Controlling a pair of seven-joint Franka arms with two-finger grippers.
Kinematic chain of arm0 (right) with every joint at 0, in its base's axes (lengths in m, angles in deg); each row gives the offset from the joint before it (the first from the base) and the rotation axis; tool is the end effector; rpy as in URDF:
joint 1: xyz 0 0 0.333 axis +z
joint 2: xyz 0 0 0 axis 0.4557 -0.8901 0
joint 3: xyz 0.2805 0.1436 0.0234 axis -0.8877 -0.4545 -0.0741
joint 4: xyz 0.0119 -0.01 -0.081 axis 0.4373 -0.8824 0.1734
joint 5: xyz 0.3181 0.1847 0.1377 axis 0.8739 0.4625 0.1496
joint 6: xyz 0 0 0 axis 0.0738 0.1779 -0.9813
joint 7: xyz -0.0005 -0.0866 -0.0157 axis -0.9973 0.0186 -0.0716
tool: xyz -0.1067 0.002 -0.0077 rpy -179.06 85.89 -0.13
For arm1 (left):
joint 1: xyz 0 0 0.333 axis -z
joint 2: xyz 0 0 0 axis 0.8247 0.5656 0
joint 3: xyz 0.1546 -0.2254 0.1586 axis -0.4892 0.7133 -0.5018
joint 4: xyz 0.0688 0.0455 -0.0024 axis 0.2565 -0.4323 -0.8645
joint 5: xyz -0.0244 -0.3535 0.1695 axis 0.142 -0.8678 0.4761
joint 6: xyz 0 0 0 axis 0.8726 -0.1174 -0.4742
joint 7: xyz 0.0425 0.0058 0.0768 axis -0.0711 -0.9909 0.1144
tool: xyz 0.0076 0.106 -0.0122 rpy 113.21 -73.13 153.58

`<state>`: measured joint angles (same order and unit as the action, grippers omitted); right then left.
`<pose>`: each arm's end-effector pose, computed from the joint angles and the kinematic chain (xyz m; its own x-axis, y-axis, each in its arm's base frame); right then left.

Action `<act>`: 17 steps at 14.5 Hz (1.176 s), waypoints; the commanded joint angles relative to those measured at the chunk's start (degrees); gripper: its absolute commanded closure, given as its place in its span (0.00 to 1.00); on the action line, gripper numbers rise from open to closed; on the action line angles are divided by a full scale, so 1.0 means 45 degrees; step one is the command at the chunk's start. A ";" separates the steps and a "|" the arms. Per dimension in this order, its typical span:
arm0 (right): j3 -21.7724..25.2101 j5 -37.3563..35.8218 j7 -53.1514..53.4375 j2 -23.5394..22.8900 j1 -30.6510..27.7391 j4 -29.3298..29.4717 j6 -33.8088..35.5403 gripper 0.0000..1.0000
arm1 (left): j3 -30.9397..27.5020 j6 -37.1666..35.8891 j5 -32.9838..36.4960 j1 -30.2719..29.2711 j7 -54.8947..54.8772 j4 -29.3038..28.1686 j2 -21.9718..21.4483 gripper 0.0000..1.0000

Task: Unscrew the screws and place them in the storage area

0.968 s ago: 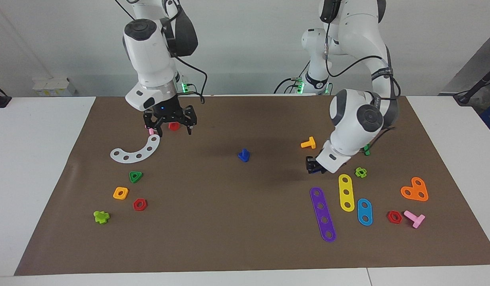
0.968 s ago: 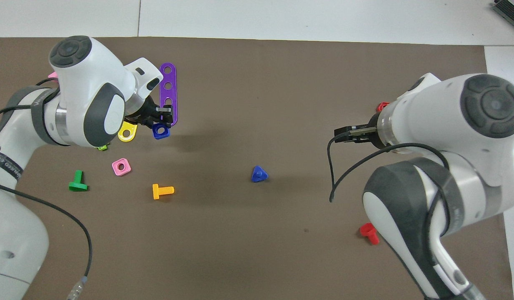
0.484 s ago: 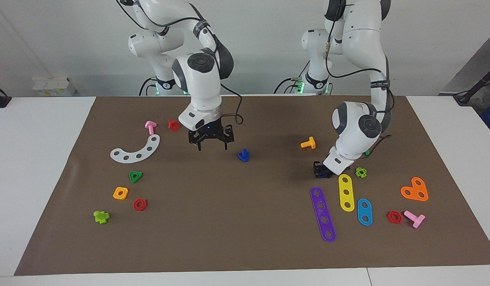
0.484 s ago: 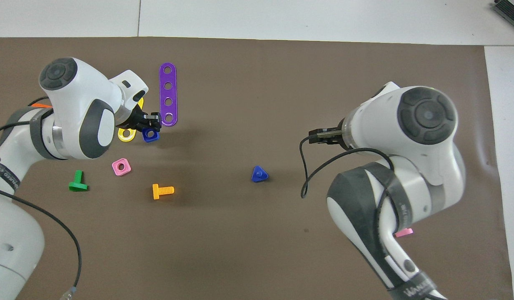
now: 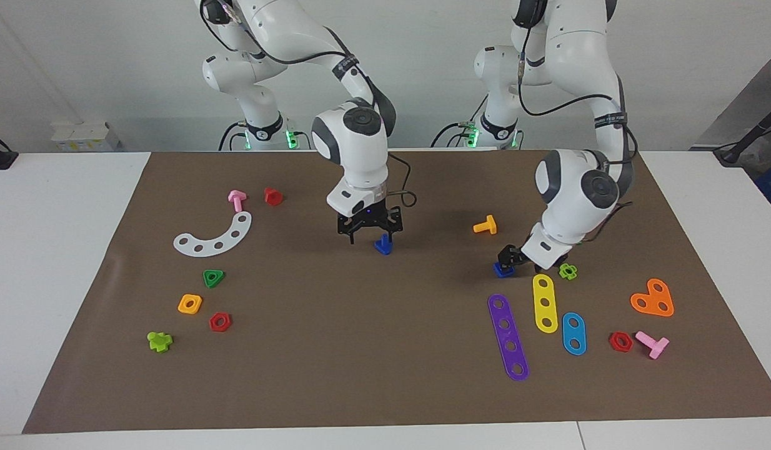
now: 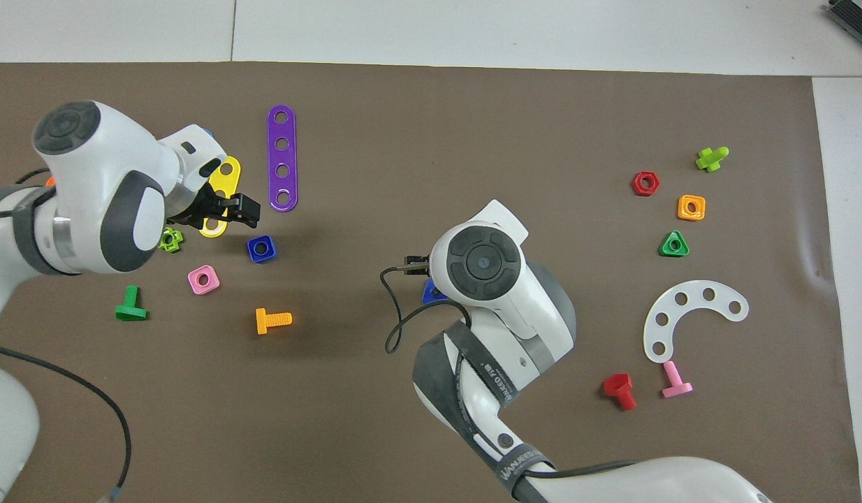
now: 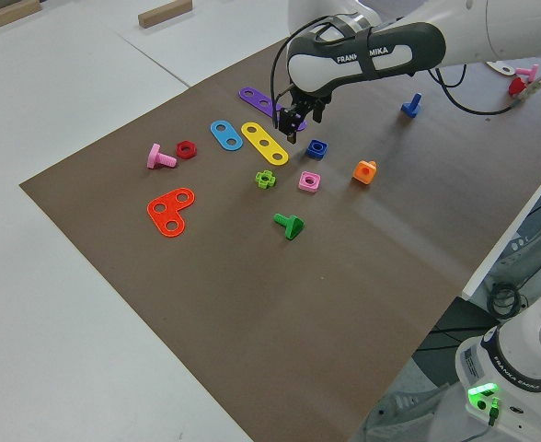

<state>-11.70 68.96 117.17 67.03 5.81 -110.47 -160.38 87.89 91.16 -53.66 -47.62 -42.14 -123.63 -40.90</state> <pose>0.5297 0.3621 0.3583 0.9930 -0.0112 0.1175 -0.0075 -0.9995 -0.0316 0.6267 -0.0920 0.3675 0.9957 -0.0474 -0.0797 -0.0394 -0.9943 0.0989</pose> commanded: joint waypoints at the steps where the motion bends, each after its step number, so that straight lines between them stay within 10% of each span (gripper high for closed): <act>1: 0.0003 -0.0209 0.0551 -0.0314 0.0358 -0.0064 -0.0402 0.05 | 0.0008 -0.2194 0.0312 -0.1366 -0.0567 0.1125 -0.0524 0.00; 11: 0.0003 -0.0209 0.1039 -0.0275 0.0613 -0.0670 -0.0480 0.28 | -0.0070 -0.5736 0.2090 -0.3404 -0.2037 0.0815 -0.3862 0.00; 13: 0.0003 -0.0209 0.1058 -0.0275 0.0613 -0.0690 -0.0460 0.42 | 0.0085 -0.6146 0.2090 -0.3287 -0.1277 0.0931 -0.4508 0.00; 17: 0.0023 -0.0189 0.1058 -0.0158 0.0554 -0.0690 -0.0382 1.00 | 0.0106 -0.6031 0.2129 -0.2408 0.0559 0.0951 -0.5115 0.00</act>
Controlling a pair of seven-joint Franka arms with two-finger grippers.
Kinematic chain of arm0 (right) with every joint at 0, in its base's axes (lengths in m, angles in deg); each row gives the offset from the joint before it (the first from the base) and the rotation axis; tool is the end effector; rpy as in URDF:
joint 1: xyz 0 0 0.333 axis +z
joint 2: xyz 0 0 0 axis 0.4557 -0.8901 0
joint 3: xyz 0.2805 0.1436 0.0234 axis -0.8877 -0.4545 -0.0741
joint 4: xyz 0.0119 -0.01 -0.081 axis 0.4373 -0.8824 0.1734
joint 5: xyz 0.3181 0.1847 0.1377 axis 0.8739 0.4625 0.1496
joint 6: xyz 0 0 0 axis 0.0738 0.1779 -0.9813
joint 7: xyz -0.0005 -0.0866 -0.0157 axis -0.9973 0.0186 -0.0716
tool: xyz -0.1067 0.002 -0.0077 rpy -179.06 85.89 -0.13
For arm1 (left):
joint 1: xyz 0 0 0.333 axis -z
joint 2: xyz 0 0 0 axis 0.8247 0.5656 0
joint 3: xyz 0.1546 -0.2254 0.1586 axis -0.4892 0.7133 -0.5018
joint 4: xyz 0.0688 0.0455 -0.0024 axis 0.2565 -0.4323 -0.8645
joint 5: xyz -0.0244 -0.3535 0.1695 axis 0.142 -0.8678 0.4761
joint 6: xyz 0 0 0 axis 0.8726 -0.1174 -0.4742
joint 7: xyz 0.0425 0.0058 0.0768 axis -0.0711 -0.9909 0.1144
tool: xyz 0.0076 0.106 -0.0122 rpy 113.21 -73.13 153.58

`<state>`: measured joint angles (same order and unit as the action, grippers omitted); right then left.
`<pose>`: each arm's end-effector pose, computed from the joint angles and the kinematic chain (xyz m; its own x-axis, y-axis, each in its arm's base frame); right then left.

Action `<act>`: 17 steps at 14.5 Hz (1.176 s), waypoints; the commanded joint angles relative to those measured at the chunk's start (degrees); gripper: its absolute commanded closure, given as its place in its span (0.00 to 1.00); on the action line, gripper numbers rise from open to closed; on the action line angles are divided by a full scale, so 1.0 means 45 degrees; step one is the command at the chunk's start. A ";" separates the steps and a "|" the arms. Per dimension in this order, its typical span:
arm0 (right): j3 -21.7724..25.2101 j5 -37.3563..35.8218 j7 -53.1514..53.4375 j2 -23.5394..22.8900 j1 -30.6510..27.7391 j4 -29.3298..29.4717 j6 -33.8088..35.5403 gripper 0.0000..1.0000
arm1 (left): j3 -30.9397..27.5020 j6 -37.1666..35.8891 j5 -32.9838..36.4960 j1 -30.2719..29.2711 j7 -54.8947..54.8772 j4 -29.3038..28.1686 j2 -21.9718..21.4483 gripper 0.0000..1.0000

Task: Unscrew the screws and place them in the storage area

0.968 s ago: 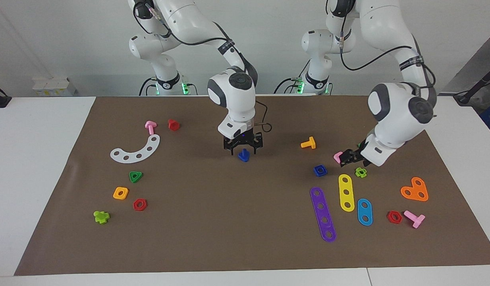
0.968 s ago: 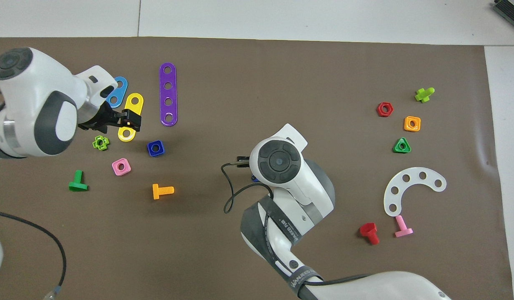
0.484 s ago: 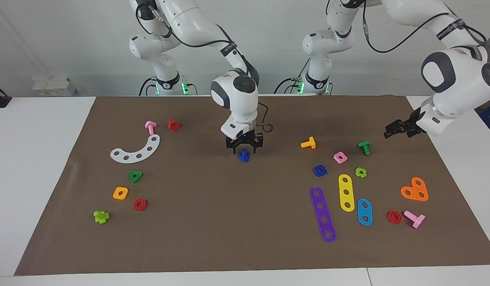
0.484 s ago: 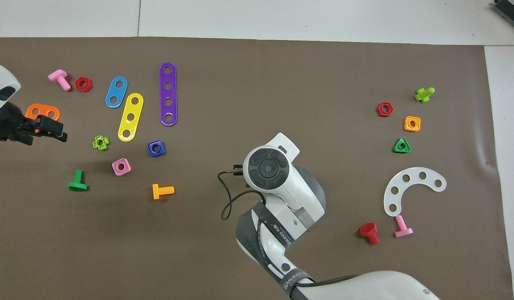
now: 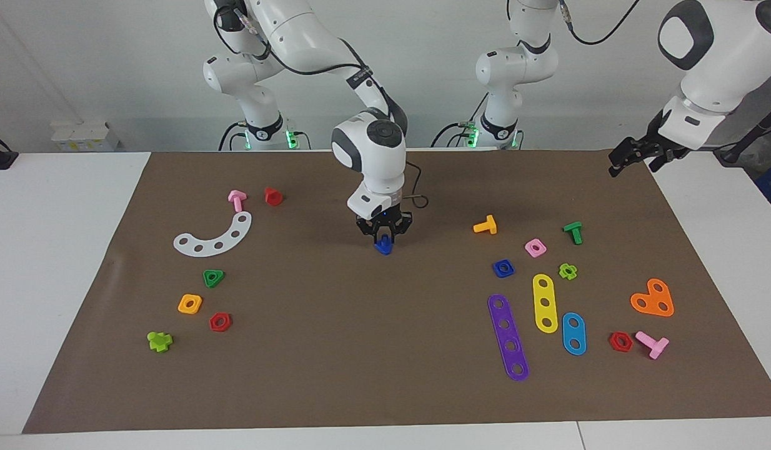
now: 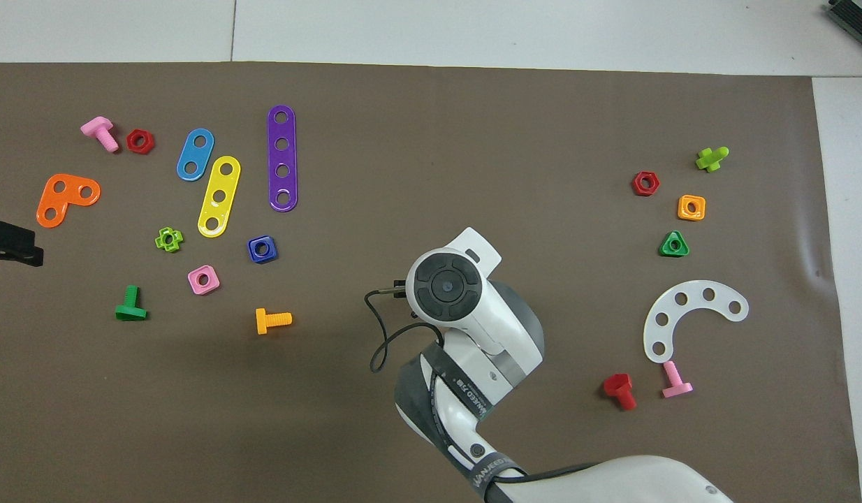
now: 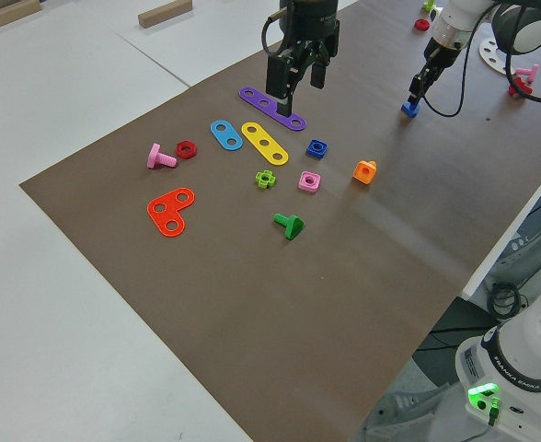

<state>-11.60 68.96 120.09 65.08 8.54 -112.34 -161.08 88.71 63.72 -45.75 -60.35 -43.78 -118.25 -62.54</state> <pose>0.5067 0.3820 0.3229 0.9973 -0.0126 0.0725 -0.0122 -0.9999 -0.0048 0.5337 0.0410 0.5969 0.9936 0.0786 -0.0808 0.0773 -0.9968 -0.0192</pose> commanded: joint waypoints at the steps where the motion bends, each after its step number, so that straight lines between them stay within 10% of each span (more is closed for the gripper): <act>1: -0.0018 -0.0189 0.0409 0.0373 -0.0051 -0.0295 -0.0186 1.00 | -0.0076 0.0204 0.0370 0.0441 0.0910 -0.0205 -0.0345 0.00; 8: 0.0002 -0.0209 -0.0271 0.3144 -0.2253 -0.3047 -0.0284 1.00 | 0.0080 0.2060 0.0214 0.0928 0.1046 0.0341 -0.0052 0.00; 17: 0.0002 -0.0093 -0.5603 0.2817 -0.6493 -0.3206 -0.1550 1.00 | 0.0119 0.1925 -0.0645 0.1085 0.0871 0.0870 -0.0090 0.00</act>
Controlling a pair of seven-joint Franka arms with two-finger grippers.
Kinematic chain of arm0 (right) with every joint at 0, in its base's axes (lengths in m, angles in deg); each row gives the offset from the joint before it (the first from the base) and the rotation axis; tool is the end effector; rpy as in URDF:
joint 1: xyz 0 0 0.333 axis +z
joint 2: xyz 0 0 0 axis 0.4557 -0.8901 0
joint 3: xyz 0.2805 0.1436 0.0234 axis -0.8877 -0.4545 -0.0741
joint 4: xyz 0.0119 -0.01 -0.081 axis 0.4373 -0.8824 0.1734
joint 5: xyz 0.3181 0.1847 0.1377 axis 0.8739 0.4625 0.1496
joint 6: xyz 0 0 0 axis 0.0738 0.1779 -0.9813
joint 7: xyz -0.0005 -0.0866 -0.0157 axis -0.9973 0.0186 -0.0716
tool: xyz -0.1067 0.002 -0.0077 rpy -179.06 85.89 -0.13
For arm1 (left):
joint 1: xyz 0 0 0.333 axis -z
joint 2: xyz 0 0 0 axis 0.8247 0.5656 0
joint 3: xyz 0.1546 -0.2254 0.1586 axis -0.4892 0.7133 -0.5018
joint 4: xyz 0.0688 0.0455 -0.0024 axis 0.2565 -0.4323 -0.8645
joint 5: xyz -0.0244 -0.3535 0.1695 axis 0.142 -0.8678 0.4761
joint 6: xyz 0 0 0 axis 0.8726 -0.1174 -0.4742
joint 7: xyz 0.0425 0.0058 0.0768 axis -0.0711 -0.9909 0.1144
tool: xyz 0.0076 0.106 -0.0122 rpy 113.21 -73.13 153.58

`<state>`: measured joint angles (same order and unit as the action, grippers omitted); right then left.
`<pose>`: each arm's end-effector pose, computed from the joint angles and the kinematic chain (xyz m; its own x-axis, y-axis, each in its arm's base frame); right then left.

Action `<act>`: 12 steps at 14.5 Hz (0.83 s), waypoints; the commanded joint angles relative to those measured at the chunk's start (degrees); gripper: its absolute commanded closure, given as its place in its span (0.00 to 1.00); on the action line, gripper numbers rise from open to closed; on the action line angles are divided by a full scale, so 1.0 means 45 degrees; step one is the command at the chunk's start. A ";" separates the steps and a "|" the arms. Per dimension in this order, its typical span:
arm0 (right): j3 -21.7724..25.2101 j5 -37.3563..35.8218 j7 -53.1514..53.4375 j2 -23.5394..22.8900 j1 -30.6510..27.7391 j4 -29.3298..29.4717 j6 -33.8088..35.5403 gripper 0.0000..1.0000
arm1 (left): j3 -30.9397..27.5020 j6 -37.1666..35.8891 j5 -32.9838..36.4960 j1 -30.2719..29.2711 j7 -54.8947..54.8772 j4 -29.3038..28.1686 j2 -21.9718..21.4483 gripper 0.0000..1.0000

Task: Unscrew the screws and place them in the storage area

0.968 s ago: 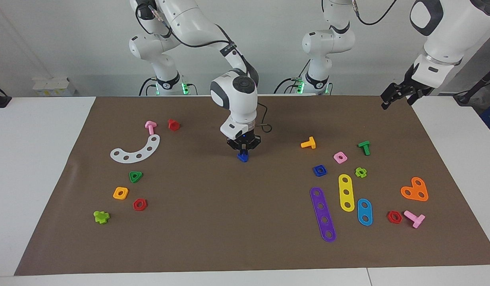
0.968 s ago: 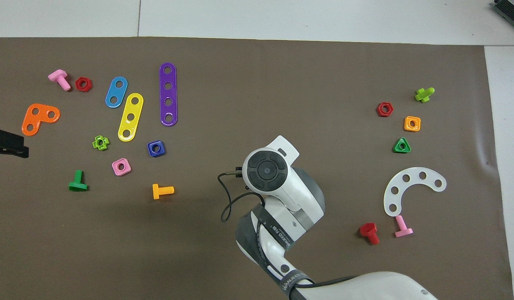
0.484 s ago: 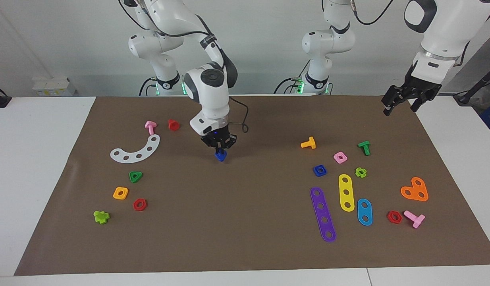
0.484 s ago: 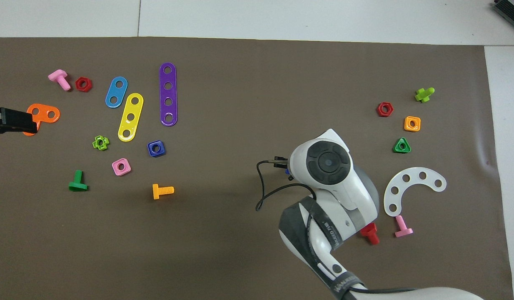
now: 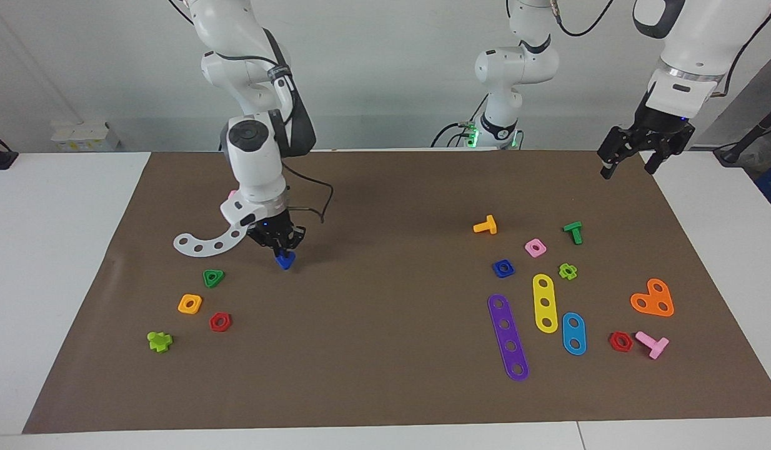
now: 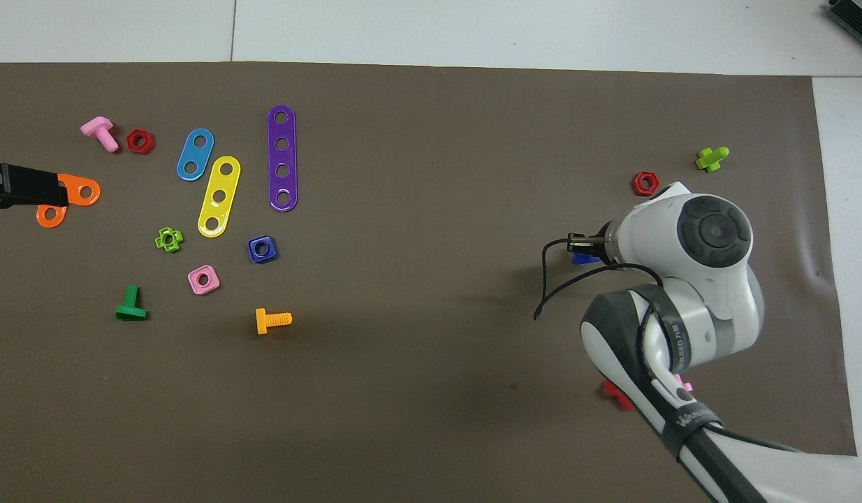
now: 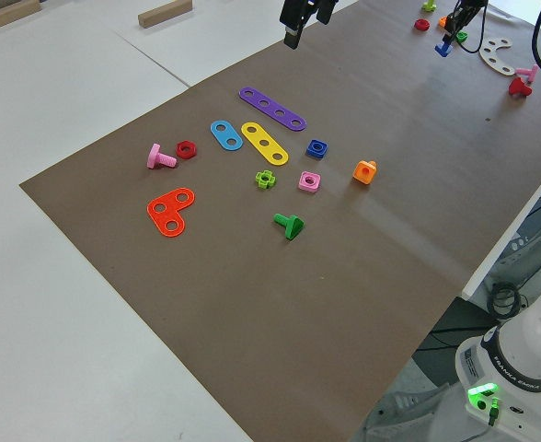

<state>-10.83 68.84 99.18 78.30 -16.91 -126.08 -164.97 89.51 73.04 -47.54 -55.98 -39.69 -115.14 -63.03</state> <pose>0.5624 0.1085 0.3615 0.9870 -0.0982 0.1271 -0.1003 -0.9949 0.0107 0.5515 -0.0110 0.6423 0.9879 0.0615 0.1427 0.0589 -0.9980 0.0226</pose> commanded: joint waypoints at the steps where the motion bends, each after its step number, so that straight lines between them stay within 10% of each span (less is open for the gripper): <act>1: -0.0171 0.0030 -0.1038 -0.0353 -0.1074 -0.0074 -0.0806 1.00 | -0.0057 -0.0204 -0.0248 0.0132 -0.0039 0.0197 -0.0003 0.00; 8: -0.0151 0.0070 -0.0922 -0.1508 -0.1213 0.0532 -0.1549 1.00 | -0.0096 -0.0418 -0.0228 0.0132 0.0000 0.0002 -0.0140 0.00; 9: -0.0151 0.0070 -0.0922 -0.1508 -0.1271 0.0532 -0.1569 0.31 | -0.0077 -0.0478 -0.0228 0.0152 -0.0039 -0.0017 -0.0160 0.00; 10: -0.0151 0.0070 -0.0922 -0.1508 -0.1311 0.0532 -0.1550 0.00 | -0.0077 -0.0517 -0.0209 0.0191 0.0019 0.0002 -0.0160 0.00; 12: -0.0151 0.0070 -0.0922 -0.1469 -0.1272 0.0668 -0.1356 0.00 | -0.0077 -0.0789 -0.0209 0.0289 0.0058 0.0022 -0.0160 0.00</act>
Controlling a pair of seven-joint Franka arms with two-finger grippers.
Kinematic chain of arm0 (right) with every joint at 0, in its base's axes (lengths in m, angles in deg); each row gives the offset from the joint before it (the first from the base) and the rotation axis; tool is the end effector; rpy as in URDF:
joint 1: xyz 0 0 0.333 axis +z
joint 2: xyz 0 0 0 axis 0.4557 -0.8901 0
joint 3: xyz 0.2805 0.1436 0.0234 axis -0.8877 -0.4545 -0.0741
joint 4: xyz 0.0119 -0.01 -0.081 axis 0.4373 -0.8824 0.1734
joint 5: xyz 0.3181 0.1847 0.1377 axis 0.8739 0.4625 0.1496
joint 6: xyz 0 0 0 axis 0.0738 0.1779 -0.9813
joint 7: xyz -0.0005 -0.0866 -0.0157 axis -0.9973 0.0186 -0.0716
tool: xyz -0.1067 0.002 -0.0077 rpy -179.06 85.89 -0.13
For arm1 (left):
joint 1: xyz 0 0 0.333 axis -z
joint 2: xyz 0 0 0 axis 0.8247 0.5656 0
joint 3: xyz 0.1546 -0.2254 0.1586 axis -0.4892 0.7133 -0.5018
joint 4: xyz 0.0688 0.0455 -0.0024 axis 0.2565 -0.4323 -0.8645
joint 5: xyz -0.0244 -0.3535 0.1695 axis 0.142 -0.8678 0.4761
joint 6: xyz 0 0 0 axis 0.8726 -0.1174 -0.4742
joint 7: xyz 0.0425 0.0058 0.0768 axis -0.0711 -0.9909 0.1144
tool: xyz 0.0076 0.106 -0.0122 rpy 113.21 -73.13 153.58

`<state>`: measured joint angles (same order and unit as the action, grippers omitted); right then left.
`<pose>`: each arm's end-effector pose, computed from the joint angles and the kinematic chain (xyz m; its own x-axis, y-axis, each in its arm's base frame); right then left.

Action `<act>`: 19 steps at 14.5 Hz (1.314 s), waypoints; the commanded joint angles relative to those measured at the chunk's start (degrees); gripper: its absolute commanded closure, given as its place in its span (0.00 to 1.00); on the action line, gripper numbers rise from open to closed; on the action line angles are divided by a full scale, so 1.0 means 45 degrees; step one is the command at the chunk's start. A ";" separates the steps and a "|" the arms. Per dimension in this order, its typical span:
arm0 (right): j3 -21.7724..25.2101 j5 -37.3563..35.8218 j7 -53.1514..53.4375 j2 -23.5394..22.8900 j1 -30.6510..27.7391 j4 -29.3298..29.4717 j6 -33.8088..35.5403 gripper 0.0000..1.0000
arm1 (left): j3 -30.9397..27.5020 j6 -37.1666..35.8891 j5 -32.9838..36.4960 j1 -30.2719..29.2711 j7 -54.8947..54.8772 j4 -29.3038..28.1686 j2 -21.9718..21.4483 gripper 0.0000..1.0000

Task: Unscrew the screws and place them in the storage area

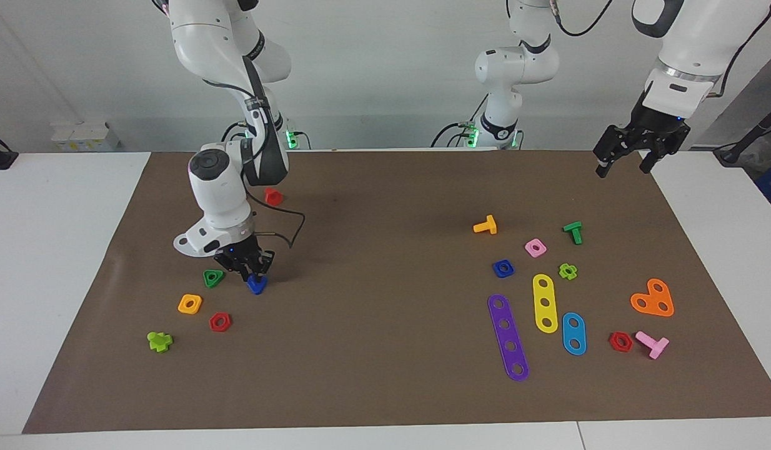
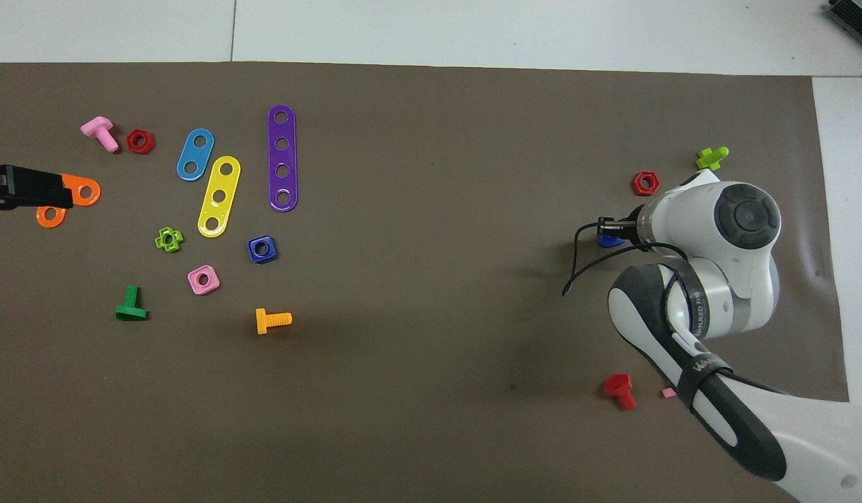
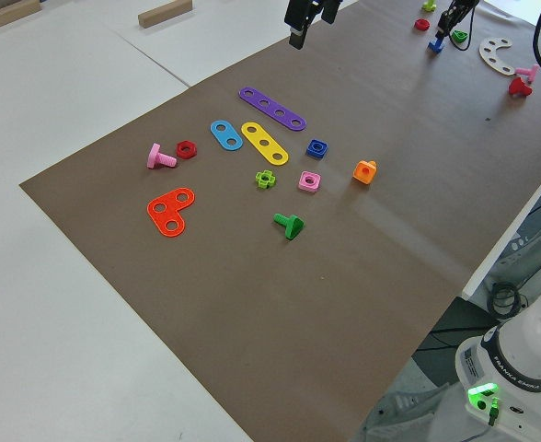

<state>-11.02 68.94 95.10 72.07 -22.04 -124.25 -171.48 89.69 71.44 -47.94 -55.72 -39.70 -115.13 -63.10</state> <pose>0.5903 0.0629 0.3238 0.9811 -0.1100 0.1594 -0.1120 -0.9937 0.0032 0.5483 -0.0160 0.6402 0.9918 0.0541 0.1159 0.0513 -0.9983 0.0273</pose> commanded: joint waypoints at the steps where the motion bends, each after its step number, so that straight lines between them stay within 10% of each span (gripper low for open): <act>1: -0.0108 0.0050 -0.0015 0.0107 -0.0111 0.0302 0.0227 0.00 | -0.0117 -0.0495 -0.0120 0.0232 0.0041 0.0022 -0.0163 0.00; 19: -0.0108 0.0030 -0.2531 0.3507 0.0026 0.3972 0.6963 0.00 | -0.0117 -0.0223 0.0857 0.0076 -0.1737 -0.1072 -0.0671 0.00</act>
<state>-11.32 68.92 88.60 86.11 -21.48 -107.24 -143.55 89.30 70.14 -45.25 -55.35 -46.68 -117.77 -64.11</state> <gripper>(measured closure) 0.000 0.000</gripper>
